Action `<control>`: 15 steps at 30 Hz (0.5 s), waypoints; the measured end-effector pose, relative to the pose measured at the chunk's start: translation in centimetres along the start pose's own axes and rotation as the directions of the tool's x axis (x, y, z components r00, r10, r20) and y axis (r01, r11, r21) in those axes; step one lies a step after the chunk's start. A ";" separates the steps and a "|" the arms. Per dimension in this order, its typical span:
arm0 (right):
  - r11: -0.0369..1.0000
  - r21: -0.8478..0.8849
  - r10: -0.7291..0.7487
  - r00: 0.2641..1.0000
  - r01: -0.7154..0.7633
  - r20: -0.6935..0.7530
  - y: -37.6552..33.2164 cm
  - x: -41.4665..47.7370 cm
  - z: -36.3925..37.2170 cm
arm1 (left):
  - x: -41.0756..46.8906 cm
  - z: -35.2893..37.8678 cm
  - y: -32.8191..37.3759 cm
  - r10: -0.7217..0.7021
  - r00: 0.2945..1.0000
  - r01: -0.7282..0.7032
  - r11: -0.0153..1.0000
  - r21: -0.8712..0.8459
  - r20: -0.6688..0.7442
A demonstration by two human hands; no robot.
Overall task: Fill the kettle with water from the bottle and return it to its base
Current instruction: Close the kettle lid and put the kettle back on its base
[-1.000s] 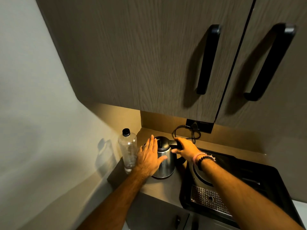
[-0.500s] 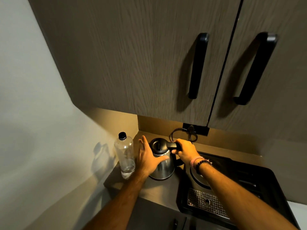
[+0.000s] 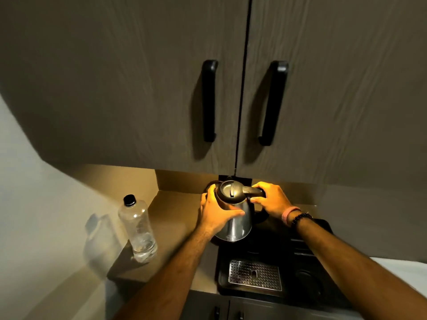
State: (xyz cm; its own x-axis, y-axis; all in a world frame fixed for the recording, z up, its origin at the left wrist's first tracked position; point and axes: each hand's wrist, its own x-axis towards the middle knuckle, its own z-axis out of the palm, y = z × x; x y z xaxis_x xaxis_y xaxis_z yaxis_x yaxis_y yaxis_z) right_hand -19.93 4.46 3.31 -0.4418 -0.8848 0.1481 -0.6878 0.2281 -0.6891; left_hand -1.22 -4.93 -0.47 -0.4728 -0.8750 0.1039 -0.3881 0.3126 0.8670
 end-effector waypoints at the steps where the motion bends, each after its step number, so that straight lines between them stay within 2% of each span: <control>1: 1.000 0.001 0.020 1.000 -0.020 -0.007 0.7 -0.3 -0.6 | -0.1 0.9 0.4 0.011 1.000 -0.010 1.000 -0.013 0.010; 7: 0.994 -0.010 0.112 0.993 -0.112 -0.031 4.9 -2.2 -2.9 | -0.9 5.3 1.8 0.010 0.996 -0.007 0.999 -0.032 0.092; 15: 0.989 -0.013 0.145 0.989 -0.145 -0.026 7.1 -2.7 -3.2 | -0.7 6.7 2.0 -0.025 0.990 0.022 0.999 0.027 0.138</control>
State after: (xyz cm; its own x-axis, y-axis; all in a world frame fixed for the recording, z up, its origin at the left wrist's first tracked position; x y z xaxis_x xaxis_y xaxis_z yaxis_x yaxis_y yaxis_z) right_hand -25.49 9.72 0.24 -0.5514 -0.8317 0.0653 -0.6239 0.3592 -0.6941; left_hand -6.94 -1.18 -2.08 -0.5675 -0.8232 0.0134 -0.4193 0.3030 0.8558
